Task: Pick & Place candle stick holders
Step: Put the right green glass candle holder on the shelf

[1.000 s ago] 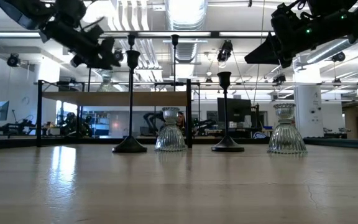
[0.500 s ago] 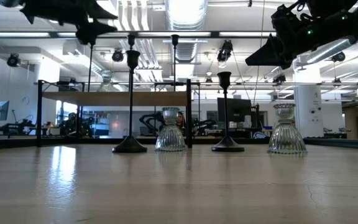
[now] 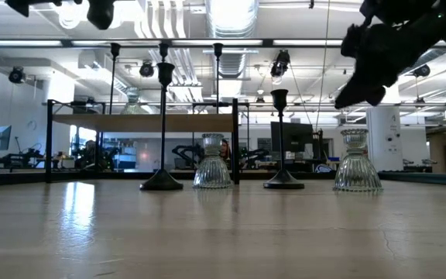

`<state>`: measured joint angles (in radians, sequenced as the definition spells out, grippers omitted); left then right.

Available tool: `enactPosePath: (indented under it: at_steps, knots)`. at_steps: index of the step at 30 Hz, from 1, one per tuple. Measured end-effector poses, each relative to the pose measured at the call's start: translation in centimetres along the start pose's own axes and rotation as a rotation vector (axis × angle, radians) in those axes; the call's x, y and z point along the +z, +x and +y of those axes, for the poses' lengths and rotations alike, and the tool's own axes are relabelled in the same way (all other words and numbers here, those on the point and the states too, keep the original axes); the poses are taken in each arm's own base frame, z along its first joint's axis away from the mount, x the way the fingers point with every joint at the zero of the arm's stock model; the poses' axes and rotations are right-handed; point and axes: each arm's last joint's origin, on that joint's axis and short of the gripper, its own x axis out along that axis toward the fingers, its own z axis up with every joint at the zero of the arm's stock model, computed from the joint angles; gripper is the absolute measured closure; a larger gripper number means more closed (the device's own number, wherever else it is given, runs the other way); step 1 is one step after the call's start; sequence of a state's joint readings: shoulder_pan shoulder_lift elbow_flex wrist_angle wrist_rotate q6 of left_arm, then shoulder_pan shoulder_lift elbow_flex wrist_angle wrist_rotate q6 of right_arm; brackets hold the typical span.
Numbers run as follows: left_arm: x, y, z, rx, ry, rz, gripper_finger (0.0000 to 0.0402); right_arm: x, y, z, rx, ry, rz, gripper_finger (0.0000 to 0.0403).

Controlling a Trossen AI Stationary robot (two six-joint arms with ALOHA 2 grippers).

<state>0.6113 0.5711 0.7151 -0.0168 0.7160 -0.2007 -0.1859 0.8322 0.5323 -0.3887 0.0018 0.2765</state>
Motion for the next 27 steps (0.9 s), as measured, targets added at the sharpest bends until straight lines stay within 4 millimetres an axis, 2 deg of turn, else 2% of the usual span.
enactPosePath:
  at_steps: [7, 15, 21, 27]
  knots:
    - [-0.5, 1.1, 0.5, 0.007, -0.01, 0.031, 0.0174, -0.8, 0.0, 1.1, 0.038, 0.023, 0.071, 0.0322]
    - [-1.3, 2.2, 1.6, 0.023, -0.055, 0.08, 0.0174, -1.1, 0.2, 1.0, -0.005, 0.212, 0.1, 0.0339]
    - [-1.7, 2.8, 2.1, 0.027, -0.07, 0.099, 0.0174, -2.1, 1.8, 0.8, -0.074, 0.289, 0.229, 0.0339]
    - [-1.6, 2.9, 2.2, 0.027, -0.068, 0.1, 0.0174, -1.9, 3.2, 1.0, -0.078, 0.278, 0.287, 0.0339]
